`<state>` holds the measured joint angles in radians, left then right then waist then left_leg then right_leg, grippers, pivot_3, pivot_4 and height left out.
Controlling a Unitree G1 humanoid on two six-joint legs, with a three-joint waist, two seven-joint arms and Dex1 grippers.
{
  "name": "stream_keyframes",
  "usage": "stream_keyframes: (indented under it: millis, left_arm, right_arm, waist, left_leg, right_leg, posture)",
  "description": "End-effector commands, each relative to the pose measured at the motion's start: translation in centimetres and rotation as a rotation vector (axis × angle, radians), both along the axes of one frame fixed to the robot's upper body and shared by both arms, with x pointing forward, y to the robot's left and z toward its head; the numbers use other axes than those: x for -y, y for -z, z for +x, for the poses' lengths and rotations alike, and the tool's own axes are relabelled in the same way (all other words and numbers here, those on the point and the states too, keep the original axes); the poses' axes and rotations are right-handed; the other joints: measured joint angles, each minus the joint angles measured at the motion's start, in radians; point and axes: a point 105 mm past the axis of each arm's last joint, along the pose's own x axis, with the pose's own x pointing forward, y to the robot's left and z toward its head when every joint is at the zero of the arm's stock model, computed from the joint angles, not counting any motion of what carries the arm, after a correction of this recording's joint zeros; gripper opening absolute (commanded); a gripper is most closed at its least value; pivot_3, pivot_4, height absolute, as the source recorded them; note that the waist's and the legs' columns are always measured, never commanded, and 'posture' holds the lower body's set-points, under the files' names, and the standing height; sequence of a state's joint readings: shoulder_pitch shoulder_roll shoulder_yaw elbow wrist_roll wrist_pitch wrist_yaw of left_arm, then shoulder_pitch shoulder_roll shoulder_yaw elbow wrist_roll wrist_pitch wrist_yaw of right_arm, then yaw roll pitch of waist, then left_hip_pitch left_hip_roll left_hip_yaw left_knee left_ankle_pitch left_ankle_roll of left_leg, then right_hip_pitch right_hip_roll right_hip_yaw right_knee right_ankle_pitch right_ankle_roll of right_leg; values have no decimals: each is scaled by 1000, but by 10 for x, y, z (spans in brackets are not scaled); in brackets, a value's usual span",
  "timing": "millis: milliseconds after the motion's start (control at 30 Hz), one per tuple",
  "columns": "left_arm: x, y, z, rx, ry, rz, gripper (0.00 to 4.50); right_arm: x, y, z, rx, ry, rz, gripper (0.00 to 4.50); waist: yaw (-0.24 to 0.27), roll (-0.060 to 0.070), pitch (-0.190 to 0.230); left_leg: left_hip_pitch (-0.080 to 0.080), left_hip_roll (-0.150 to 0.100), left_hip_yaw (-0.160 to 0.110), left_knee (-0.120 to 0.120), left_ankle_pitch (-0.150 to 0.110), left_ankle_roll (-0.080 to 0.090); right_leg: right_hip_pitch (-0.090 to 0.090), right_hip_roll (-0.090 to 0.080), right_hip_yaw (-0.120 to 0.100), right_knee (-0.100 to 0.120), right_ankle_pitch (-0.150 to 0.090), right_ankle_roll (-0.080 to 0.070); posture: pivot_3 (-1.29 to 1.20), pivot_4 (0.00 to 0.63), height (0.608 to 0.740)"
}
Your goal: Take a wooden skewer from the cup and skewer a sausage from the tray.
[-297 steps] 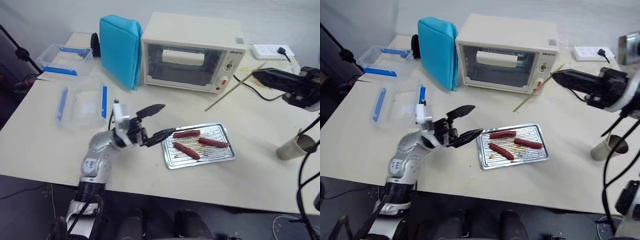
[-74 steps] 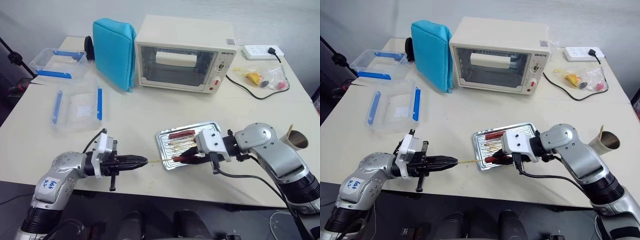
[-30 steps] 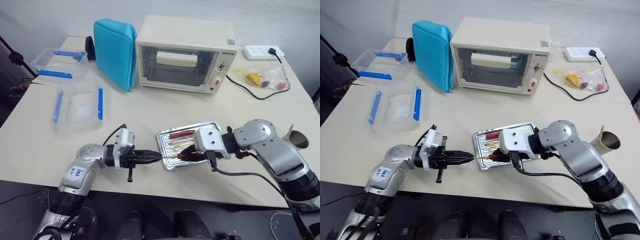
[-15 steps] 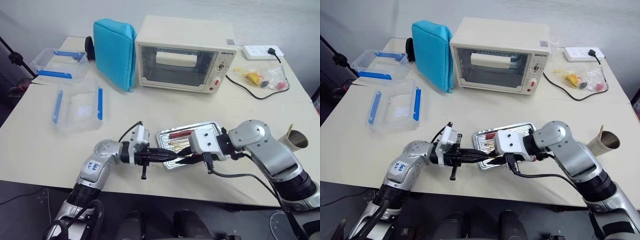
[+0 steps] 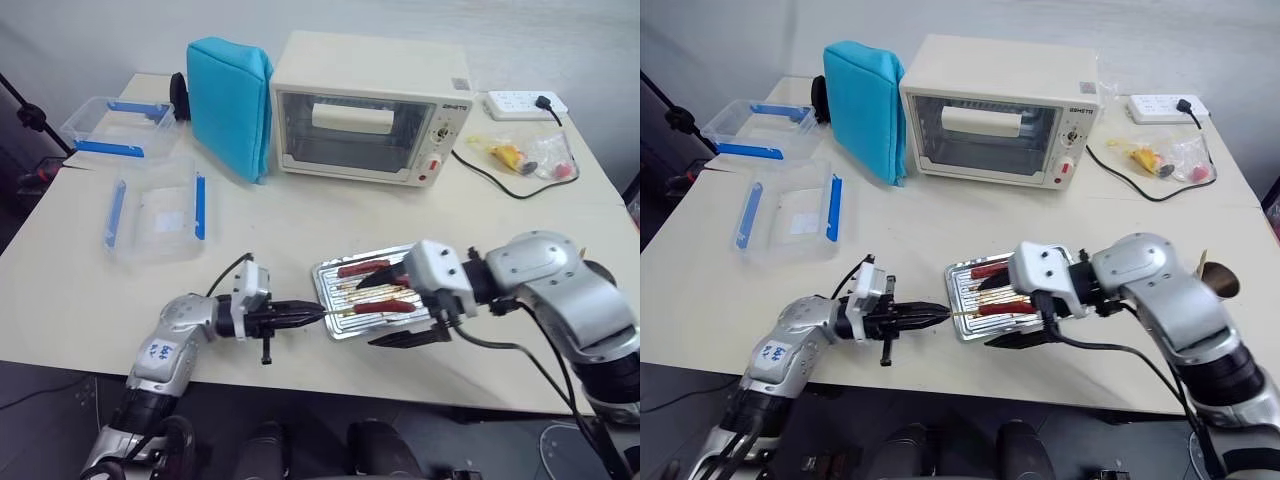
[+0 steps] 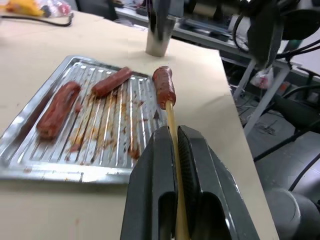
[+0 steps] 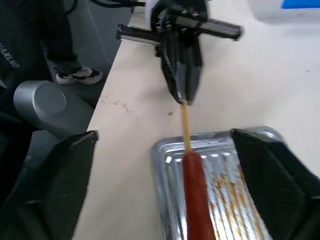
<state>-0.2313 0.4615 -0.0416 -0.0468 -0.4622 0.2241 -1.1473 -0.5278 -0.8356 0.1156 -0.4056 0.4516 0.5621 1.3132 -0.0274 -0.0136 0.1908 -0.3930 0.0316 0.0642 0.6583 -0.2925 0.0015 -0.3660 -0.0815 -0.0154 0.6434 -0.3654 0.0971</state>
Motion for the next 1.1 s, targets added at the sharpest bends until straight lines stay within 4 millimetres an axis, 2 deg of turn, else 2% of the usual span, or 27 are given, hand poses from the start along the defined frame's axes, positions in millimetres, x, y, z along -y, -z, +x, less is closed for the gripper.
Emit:
stream_keyframes:
  millis: [33, 133, 233, 267, 400, 533, 800, 933, 1100]
  left_arm:
    - [-24, -18, -3, 77, -102, -82, 0]
    - [-50, -35, -3, 107, -262, -180, 0]
    - [-79, -57, -1, 147, -475, -300, 0]
    - [-89, -64, 0, 166, -556, -337, 0]
    - [-144, -96, 15, 305, -1026, -493, 0]
    - [-178, -101, 29, 283, -1331, -590, 0]
    - [-201, -82, 69, 130, -1542, -540, 0]
    - [-190, -83, 81, 118, -1466, -528, 0]
    - [-187, -88, 81, 108, -1442, -523, 1367]
  right_arm:
    - [7, -20, -4, 90, 12, 153, 4474]
    - [19, -32, -4, 157, 57, 362, 4474]
    - [38, -41, 4, 257, 189, 524, 4474]
    - [42, -44, 1, 216, 195, 579, 4474]
    - [51, -60, 1, 335, 271, 737, 4474]
    - [51, -64, 2, 400, 325, 809, 4474]
    - [51, -58, 1, 410, 335, 803, 4474]
    - [49, -56, 0, 404, 329, 797, 4474]
    - [45, -50, -3, 379, 313, 781, 4500]
  waist:
    - [-1, 0, 0]
    - [-1, 0, 0]
    - [0, 0, 0]
    - [0, 0, 0]
    - [0, 0, 0]
    - [2, -2, -1]
    - [3, -2, 0]
    - [2, -2, 0]
    - [1, -2, 0]
  left_leg:
    - [0, 0, 0, 0, 0, 0]
    - [1, 0, 0, -1, 0, 0]
    - [2, 0, -1, -2, -1, 1]
    - [3, 0, -1, -2, -1, 2]
    - [4, -1, -2, -2, -1, 2]
    - [4, -1, -1, -2, -1, 0]
    - [4, -1, -1, -2, 0, 0]
    - [4, -1, 0, -4, 0, 0]
    - [4, -1, 0, -4, 0, -1]
  right_leg:
    - [0, 0, 0, 0, 0, 0]
    - [1, 0, 0, 0, 0, 0]
    - [3, -1, -1, -1, 0, 0]
    - [5, -1, -1, 0, 0, 0]
    - [6, -1, -1, -1, 0, 0]
    - [6, 0, -2, -1, 0, 1]
    - [6, 1, -2, 0, 1, 1]
    - [5, 1, -2, 0, 1, 1]
    - [5, 1, -2, 0, 1, 1]
  posture:
    - [0, 150, 740]
    - [0, 150, 740]
    - [0, 150, 740]
    - [0, 150, 740]
    - [0, 150, 740]
    - [0, 150, 740]
    - [0, 150, 740]
    - [0, 150, 740]
    - [0, 150, 740]
